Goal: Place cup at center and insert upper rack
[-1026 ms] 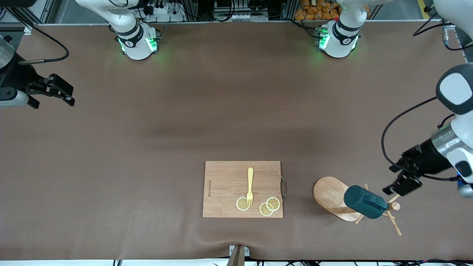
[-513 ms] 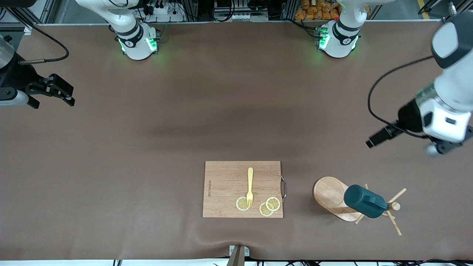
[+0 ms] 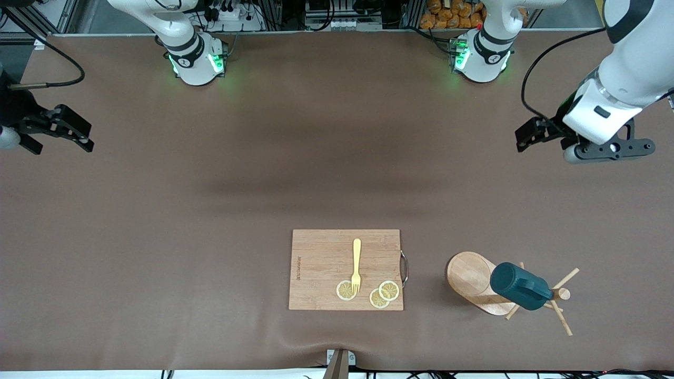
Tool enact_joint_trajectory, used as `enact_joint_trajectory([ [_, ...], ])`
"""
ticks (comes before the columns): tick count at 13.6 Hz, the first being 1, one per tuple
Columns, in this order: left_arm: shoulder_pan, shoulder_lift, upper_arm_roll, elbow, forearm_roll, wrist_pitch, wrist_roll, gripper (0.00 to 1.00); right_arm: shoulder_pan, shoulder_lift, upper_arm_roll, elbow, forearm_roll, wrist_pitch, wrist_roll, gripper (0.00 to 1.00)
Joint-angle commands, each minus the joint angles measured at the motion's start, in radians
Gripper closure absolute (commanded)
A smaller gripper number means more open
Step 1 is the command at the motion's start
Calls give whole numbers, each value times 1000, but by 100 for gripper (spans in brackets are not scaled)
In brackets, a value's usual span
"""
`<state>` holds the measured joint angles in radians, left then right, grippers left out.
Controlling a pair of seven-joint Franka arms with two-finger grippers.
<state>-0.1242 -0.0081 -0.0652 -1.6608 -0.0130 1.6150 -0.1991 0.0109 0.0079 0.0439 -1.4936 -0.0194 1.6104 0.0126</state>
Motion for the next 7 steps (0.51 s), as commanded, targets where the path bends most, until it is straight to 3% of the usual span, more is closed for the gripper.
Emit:
enact_joint_trajectory([
  [1,-19,-33,16,-10,60,-58,110,0,9,7,-4,24,-10,-10,-2,0],
  [7,-12,-26,13,95,62,-129,130,0,7,4,-4,24,0,-14,-2,0],
])
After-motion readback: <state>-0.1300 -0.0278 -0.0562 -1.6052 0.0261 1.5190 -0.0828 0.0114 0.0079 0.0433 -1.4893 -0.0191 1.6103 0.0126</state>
